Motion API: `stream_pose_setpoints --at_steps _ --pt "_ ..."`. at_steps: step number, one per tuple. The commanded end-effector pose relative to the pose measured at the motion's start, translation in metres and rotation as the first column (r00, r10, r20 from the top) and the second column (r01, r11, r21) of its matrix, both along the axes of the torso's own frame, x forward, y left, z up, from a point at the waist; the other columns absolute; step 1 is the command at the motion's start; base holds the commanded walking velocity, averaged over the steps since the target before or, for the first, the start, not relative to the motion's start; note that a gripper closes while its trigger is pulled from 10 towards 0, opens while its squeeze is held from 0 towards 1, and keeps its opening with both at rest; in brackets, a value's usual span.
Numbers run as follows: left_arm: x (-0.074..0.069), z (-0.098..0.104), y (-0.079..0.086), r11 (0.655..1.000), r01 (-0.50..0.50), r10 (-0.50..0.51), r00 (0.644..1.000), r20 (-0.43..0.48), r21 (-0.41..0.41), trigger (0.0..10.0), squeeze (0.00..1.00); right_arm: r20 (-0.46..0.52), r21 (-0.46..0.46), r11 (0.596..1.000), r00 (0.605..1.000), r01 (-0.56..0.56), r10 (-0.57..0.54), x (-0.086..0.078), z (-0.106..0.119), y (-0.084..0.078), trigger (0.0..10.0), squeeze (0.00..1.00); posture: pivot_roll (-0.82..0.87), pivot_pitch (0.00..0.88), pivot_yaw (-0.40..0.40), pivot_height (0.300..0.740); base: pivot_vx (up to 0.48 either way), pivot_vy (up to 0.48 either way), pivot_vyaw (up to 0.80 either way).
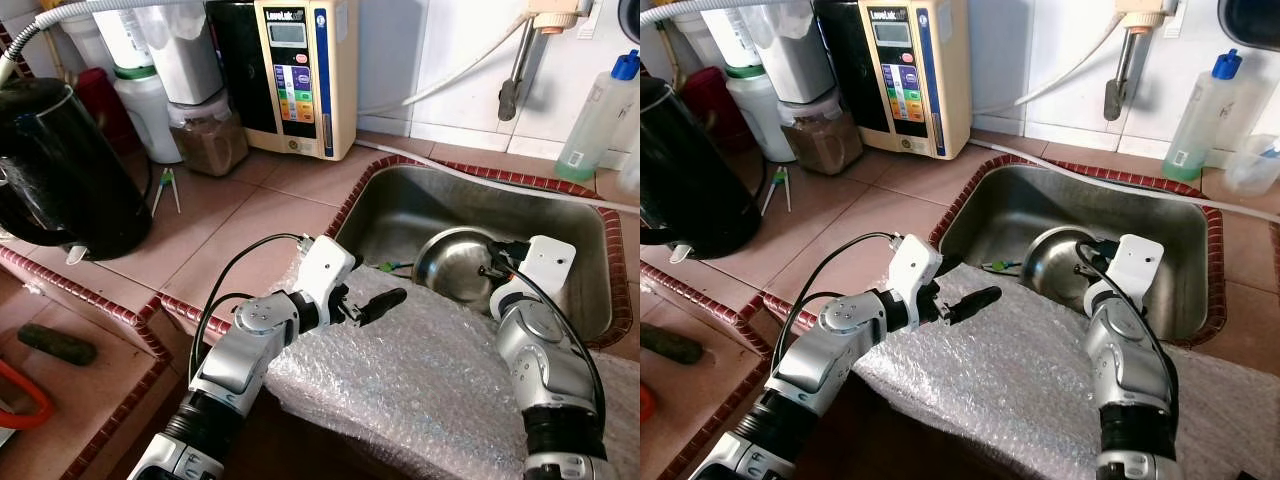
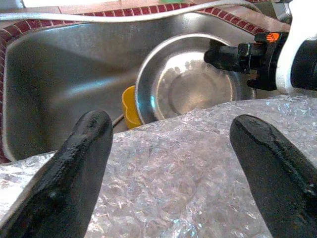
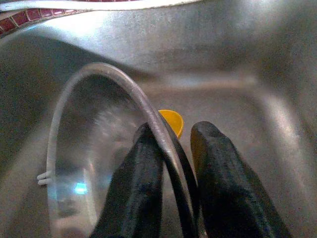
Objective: Kitchen organization
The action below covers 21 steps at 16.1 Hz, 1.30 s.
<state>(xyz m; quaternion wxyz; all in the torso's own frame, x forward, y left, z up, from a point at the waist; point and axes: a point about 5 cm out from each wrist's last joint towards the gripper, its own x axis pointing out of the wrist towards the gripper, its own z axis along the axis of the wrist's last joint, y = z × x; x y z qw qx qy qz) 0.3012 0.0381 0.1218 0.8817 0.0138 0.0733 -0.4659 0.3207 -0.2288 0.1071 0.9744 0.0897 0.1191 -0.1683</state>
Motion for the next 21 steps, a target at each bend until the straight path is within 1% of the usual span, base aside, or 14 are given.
stream_pose_setpoints --at_steps 1,4,7,9,11,12,13,15,16,17,18,19,20,21 --pt "0.000 -0.003 0.003 1.000 0.005 -0.005 1.000 0.006 0.025 10.0 1.00 -0.026 0.022 1.000 1.000 0.017 -0.017 0.000 -0.006 0.000 10.0 1.00 -0.25 0.000 0.119 0.740 0.000 0.000 0.00" --pt "0.005 0.002 0.003 0.999 -0.044 0.044 0.999 0.006 -0.007 10.0 1.00 -0.016 0.021 0.999 0.999 0.030 -0.030 -0.001 -0.004 -0.003 10.0 1.00 -0.25 0.000 0.121 0.740 0.000 0.000 0.00" --pt "0.011 0.008 0.004 0.993 -0.108 0.109 0.994 0.025 -0.050 10.0 1.00 0.021 -0.001 1.000 1.000 0.010 -0.010 0.001 0.004 -0.003 10.0 1.00 -0.25 0.000 0.121 0.740 0.000 0.000 0.00" --pt "0.015 0.009 0.005 0.987 -0.155 0.156 0.987 0.045 -0.038 10.0 1.00 0.027 -0.014 1.000 0.999 0.019 -0.018 0.003 0.008 -0.008 10.0 1.00 -0.25 0.000 0.121 0.740 0.000 0.000 0.00" --pt "0.015 0.009 0.006 0.985 -0.168 0.170 0.984 0.048 -0.033 10.0 1.00 0.016 -0.030 0.999 1.000 0.021 -0.020 0.005 0.009 -0.013 10.0 1.00 -0.25 0.000 0.121 0.740 0.000 0.000 0.00" --pt "0.015 0.008 0.005 0.986 -0.166 0.167 0.985 0.050 -0.022 10.0 1.00 0.029 -0.030 0.998 0.998 0.056 -0.055 0.005 0.012 -0.020 10.0 1.00 -0.25 0.000 0.121 0.740 0.000 0.000 0.00" --pt "0.014 0.007 0.005 0.986 -0.166 0.167 0.985 0.048 -0.023 10.0 1.00 0.035 -0.004 0.998 0.997 0.063 -0.063 0.005 0.012 -0.021 10.0 1.00 -0.25 0.000 0.108 0.740 0.000 0.000 0.00" --pt "0.014 0.007 0.004 0.985 -0.171 0.172 0.984 0.047 -0.024 10.0 1.00 0.052 0.002 0.999 0.997 0.051 -0.051 0.006 0.014 -0.020 10.0 1.00 -0.25 0.000 0.108 0.740 0.000 0.000 0.00" --pt "0.015 0.010 0.005 0.980 -0.196 0.198 0.979 0.056 -0.037 10.0 1.00 0.080 -0.040 0.999 0.997 0.002 0.001 0.007 0.020 -0.014 10.0 1.00 -0.25 0.000 0.108 0.740 0.000 0.000 0.00" --pt "0.016 0.012 0.005 0.976 -0.214 0.217 0.974 0.063 -0.047 10.0 1.00 0.099 -0.073 0.997 0.995 -0.015 0.022 0.007 0.024 -0.012 10.0 1.00 -0.25 0.000 0.110 0.740 0.000 0.000 0.00" --pt "0.023 0.022 0.011 0.941 -0.326 0.334 0.936 0.108 -0.084 10.0 1.00 0.145 -0.183 0.980 0.984 -0.074 0.101 0.006 0.036 -0.005 10.0 1.00 -0.25 0.000 0.112 0.740 0.000 0.000 0.00" --pt "0.027 0.023 0.014 0.914 -0.399 0.406 0.906 0.121 -0.076 10.0 1.00 0.162 -0.201 0.971 0.973 -0.129 0.163 0.004 0.041 0.003 10.0 1.00 -0.25 0.000 0.111 0.740 0.000 0.000 0.00" --pt "0.029 0.023 0.015 0.891 -0.449 0.454 0.882 0.131 -0.066 10.0 1.00 0.181 -0.249 0.953 0.958 -0.175 0.223 0.002 0.048 0.011 10.0 1.00 -0.25 0.000 0.112 0.740 0.000 0.000 0.00" --pt "0.029 0.025 0.017 0.871 -0.485 0.491 0.857 0.159 -0.076 10.0 0.06 0.195 -0.317 0.926 0.941 -0.207 0.277 -0.003 0.055 0.020 10.0 1.00 -0.25 0.001 0.113 0.740 0.000 0.000 0.00"
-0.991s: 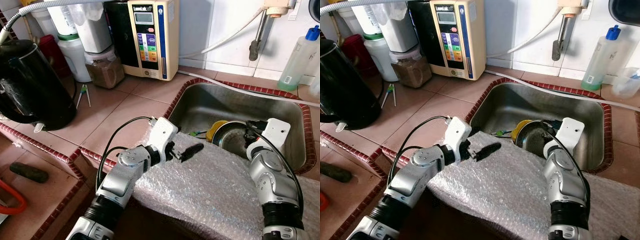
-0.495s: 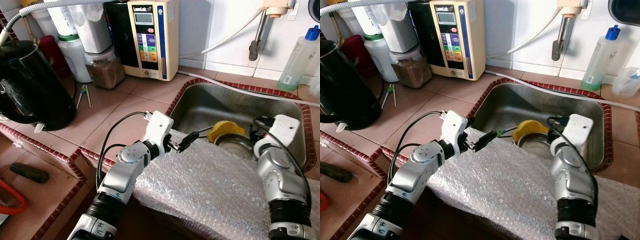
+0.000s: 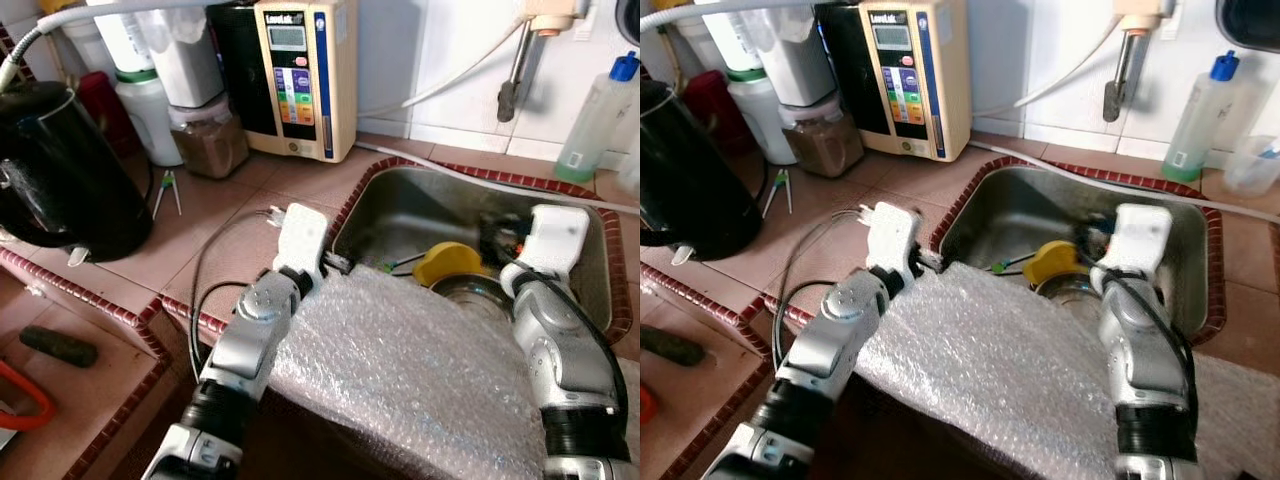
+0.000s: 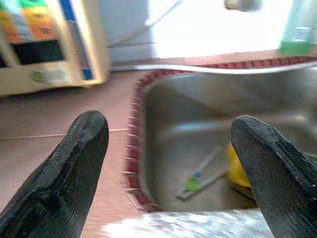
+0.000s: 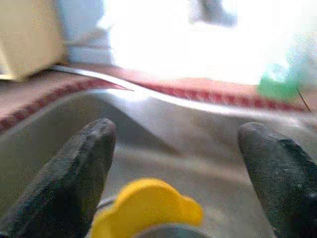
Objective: Kitchen organization
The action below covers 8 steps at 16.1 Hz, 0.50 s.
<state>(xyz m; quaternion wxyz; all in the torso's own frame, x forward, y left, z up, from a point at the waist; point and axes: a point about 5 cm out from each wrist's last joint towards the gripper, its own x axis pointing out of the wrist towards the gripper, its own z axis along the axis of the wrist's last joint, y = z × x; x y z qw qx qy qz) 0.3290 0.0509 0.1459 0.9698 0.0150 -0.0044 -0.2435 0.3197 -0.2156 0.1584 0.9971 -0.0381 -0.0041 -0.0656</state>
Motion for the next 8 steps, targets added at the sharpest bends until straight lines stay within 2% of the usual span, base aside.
stream_pose_setpoints --at_steps 1,2,4,5,6,7,8 --pt "0.000 0.006 0.006 0.998 -0.060 0.059 0.997 0.054 0.012 10.0 0.00 0.016 -0.012 0.995 0.995 -0.094 0.094 -0.006 0.005 0.016 10.0 1.00 -0.24 0.003 0.114 0.740 0.000 0.000 0.00" --pt "0.000 0.008 0.008 0.996 -0.081 0.078 0.994 0.080 0.025 10.0 0.00 0.008 -0.004 0.989 0.989 -0.145 0.145 -0.010 0.004 0.022 10.0 1.00 -0.24 0.002 0.113 0.740 0.000 0.000 0.00" --pt "-0.003 0.008 0.017 0.994 -0.089 0.082 0.991 0.105 0.068 10.0 0.00 -0.010 -0.056 0.973 0.975 -0.222 0.222 -0.020 -0.002 0.032 10.0 1.00 -0.24 0.000 0.113 0.740 0.000 0.000 0.00" --pt "-0.004 0.009 0.022 0.993 -0.095 0.087 0.990 0.109 0.069 10.0 0.00 -0.010 -0.059 0.971 0.973 -0.230 0.230 -0.022 -0.002 0.032 10.0 1.00 -0.23 0.000 0.113 0.740 0.000 0.000 0.00" --pt "-0.006 0.010 0.033 0.986 -0.143 0.132 0.984 0.117 0.086 10.0 0.00 0.034 -0.060 0.971 0.971 -0.233 0.235 -0.028 0.003 0.031 10.0 1.00 -0.22 0.000 0.115 0.740 0.000 0.000 0.00" --pt "-0.006 0.002 0.047 0.975 -0.216 0.215 0.976 0.023 0.055 10.0 0.00 0.069 -0.068 0.975 0.974 -0.212 0.216 -0.032 0.008 0.028 10.0 1.00 -0.22 0.000 0.117 0.740 0.000 0.000 0.00" --pt "-0.006 -0.001 0.049 0.975 -0.222 0.222 0.975 -0.010 0.033 10.0 0.00 0.076 -0.068 0.976 0.975 -0.206 0.211 -0.033 0.008 0.027 10.0 1.00 -0.22 0.000 0.117 0.740 0.000 0.000 0.00"
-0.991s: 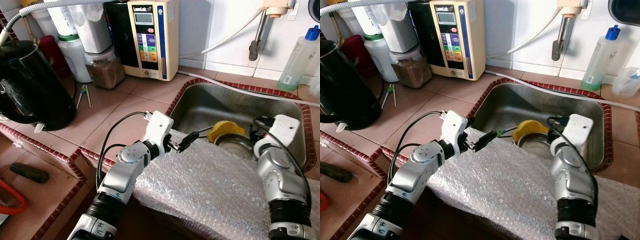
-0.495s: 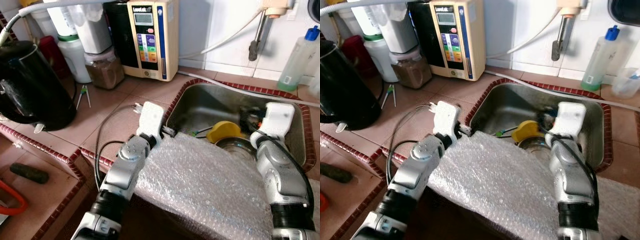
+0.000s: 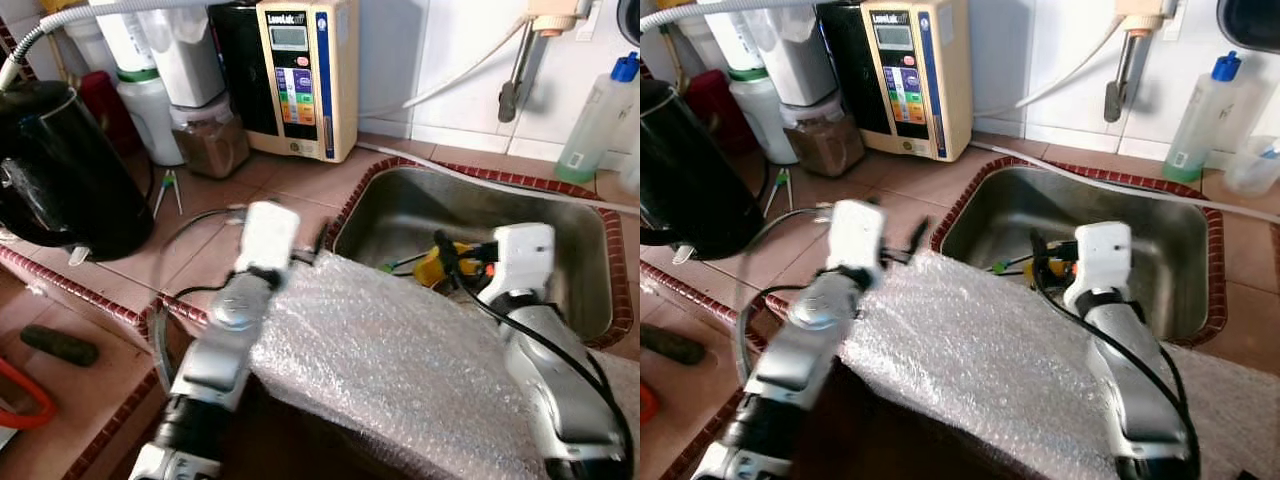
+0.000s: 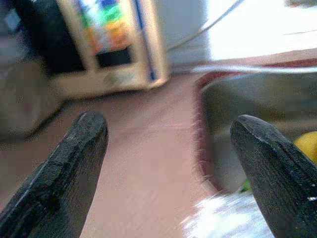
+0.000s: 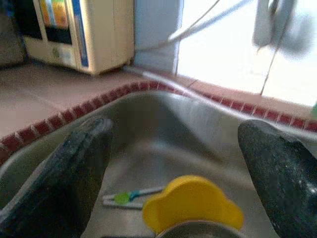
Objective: Kitchen organization
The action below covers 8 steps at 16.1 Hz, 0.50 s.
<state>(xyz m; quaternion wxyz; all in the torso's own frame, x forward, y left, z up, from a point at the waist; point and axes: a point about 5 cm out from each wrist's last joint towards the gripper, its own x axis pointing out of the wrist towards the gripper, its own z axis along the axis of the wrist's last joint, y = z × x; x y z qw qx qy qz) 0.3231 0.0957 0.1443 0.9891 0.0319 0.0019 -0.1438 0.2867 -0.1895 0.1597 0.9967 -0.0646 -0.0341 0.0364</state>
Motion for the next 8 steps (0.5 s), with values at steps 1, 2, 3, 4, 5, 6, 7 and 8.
stream_pose_setpoints --at_steps 1,2,3,4,5,6,7,8 --pt "-0.005 -0.005 0.008 1.000 -0.019 0.018 0.999 -0.027 -0.018 10.0 0.00 0.041 0.017 1.000 0.999 0.015 -0.016 -0.003 0.008 -0.001 10.0 1.00 -0.22 0.000 0.118 0.740 0.000 0.000 0.00" --pt "-0.016 -0.013 0.017 0.998 -0.069 0.069 0.997 -0.021 -0.011 10.0 0.00 0.048 0.041 0.995 0.995 0.089 -0.090 -0.009 0.008 -0.008 10.0 1.00 -0.22 0.000 0.118 0.740 0.000 0.000 0.00" --pt "-0.022 -0.017 0.022 0.996 -0.093 0.093 0.996 -0.014 -0.006 10.0 0.00 0.043 0.065 0.989 0.990 0.134 -0.137 -0.014 0.006 -0.015 10.0 1.00 -0.22 0.000 0.118 0.740 0.000 0.000 0.00" --pt "-0.026 -0.019 0.024 0.994 -0.105 0.104 0.994 -0.025 -0.012 10.0 0.00 0.044 0.067 0.986 0.987 0.154 -0.157 -0.017 0.005 -0.018 10.0 1.00 -0.21 0.000 0.116 0.740 0.000 0.000 0.00" --pt "-0.030 -0.022 0.026 0.992 -0.120 0.118 0.991 -0.068 -0.040 10.0 0.00 0.038 0.077 0.981 0.983 0.179 -0.182 -0.022 0.002 -0.021 10.0 1.00 -0.20 0.000 0.114 0.740 0.000 0.000 0.00" --pt "-0.032 -0.022 0.027 0.992 -0.119 0.115 0.990 -0.083 -0.050 10.0 0.00 0.036 0.076 0.979 0.981 0.187 -0.190 -0.024 0.001 -0.022 10.0 1.00 -0.20 0.000 0.114 0.740 0.000 0.000 0.00" --pt "-0.034 -0.022 0.029 0.987 -0.150 0.144 0.985 -0.091 -0.061 10.0 0.00 0.028 0.086 0.978 0.980 0.193 -0.196 -0.027 -0.002 -0.022 10.0 1.00 -0.20 0.000 0.109 0.740 0.000 0.000 0.00" --pt "-0.036 -0.021 0.030 0.985 -0.159 0.154 0.984 -0.087 -0.060 10.0 0.00 0.027 0.080 0.980 0.982 0.184 -0.187 -0.028 -0.002 -0.020 10.0 1.00 -0.20 0.000 0.103 0.740 0.000 0.000 0.00"
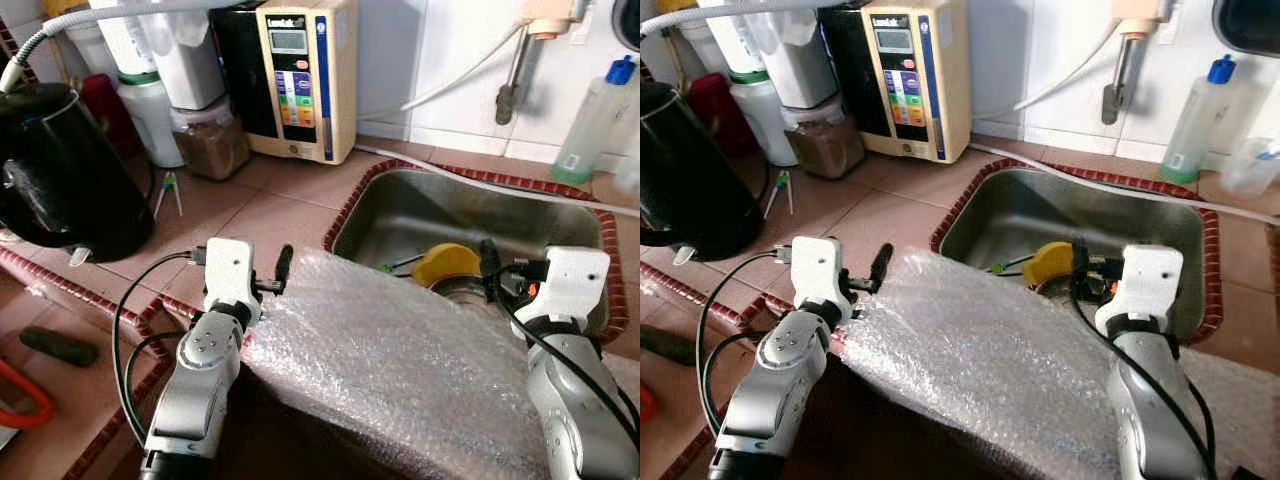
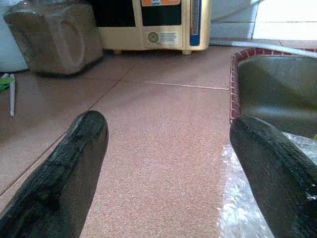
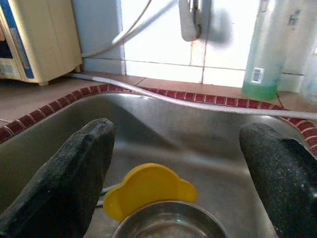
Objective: Kitchen organization
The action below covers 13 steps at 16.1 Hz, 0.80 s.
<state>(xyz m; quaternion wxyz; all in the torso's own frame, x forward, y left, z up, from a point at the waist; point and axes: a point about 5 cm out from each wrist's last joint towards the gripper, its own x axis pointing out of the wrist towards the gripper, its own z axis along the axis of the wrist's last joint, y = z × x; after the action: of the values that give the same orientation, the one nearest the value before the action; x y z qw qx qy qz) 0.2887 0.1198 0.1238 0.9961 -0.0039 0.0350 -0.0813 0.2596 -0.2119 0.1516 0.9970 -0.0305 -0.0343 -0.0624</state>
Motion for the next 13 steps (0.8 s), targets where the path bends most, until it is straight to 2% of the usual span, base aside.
stream_pose_setpoints --at_steps 1,4,9,13 --pt "-0.004 0.000 0.008 1.000 -0.023 0.023 1.000 0.003 0.016 10.0 0.00 0.028 0.004 1.000 0.999 -0.029 0.029 -0.001 0.007 0.007 10.0 1.00 -0.20 0.000 0.103 0.740 0.000 0.000 0.00" --pt "-0.010 -0.005 0.025 0.994 -0.106 0.106 0.994 -0.004 0.040 10.0 0.00 0.042 -0.011 0.997 0.996 -0.076 0.076 0.004 0.011 0.014 10.0 1.00 -0.19 0.000 0.083 0.740 0.000 0.000 0.00" --pt "-0.004 0.003 0.006 0.993 -0.118 0.118 0.993 0.019 0.000 10.0 0.00 0.040 -0.004 0.992 0.991 -0.127 0.127 0.012 0.016 0.020 10.0 1.00 -0.17 0.000 0.013 0.740 0.000 0.000 0.00" --pt "-0.006 0.000 0.004 0.991 -0.131 0.131 0.991 0.002 -0.006 10.0 0.00 0.034 -0.003 0.988 0.988 -0.152 0.152 0.017 0.017 0.025 10.0 1.00 -0.16 0.000 -0.003 0.740 0.000 0.000 0.00"
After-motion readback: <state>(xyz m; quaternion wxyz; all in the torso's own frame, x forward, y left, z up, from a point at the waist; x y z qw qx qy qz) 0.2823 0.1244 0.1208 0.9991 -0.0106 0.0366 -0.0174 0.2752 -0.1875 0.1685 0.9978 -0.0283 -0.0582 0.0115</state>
